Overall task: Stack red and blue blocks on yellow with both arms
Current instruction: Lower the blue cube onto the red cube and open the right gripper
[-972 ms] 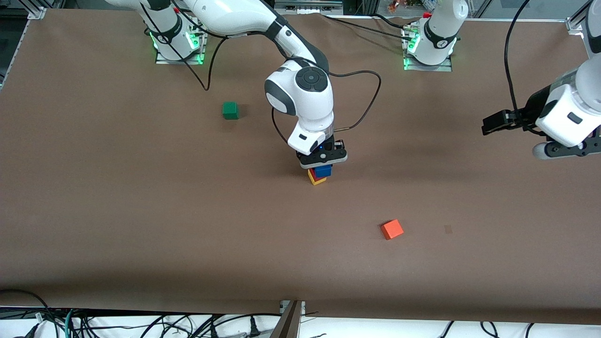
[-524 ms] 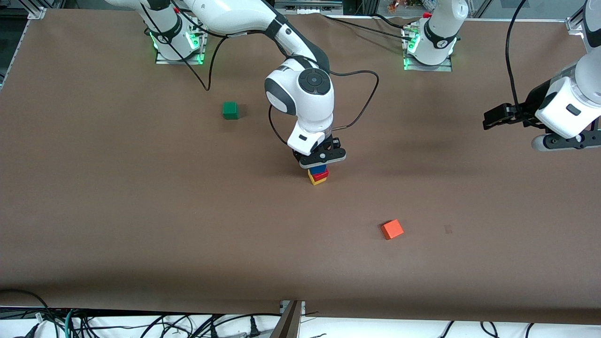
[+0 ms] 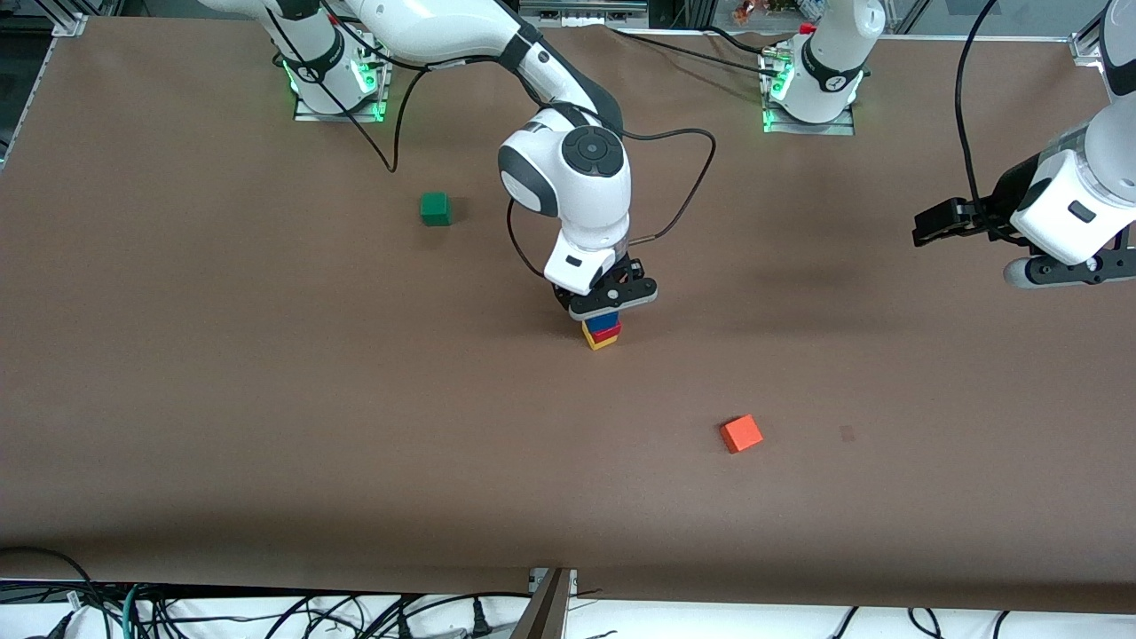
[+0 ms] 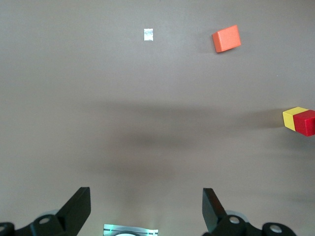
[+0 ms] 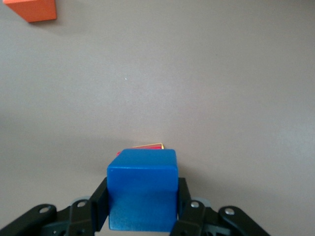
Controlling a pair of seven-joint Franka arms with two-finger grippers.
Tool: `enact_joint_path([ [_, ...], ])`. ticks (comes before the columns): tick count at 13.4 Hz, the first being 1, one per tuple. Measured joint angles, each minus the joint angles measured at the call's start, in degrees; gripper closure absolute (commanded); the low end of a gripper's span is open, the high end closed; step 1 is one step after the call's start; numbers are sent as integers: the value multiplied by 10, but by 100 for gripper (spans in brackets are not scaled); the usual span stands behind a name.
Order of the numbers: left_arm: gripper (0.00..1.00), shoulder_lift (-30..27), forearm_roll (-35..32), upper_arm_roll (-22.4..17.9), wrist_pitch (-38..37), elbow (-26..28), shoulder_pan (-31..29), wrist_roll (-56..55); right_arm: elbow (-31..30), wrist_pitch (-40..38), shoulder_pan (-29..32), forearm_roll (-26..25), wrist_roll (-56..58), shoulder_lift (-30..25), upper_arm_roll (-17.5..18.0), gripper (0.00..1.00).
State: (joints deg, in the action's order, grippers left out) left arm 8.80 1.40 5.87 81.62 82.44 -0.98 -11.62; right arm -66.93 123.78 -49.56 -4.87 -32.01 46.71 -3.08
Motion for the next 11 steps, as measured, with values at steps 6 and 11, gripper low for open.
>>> enact_joint_path([
  [6,0,0,0,0,1,0,0,0,2,0,12,0,61,0,0,45],
  [11,0,0,0,0,1,0,0,0,3,1,12,7,61,0,1,45],
])
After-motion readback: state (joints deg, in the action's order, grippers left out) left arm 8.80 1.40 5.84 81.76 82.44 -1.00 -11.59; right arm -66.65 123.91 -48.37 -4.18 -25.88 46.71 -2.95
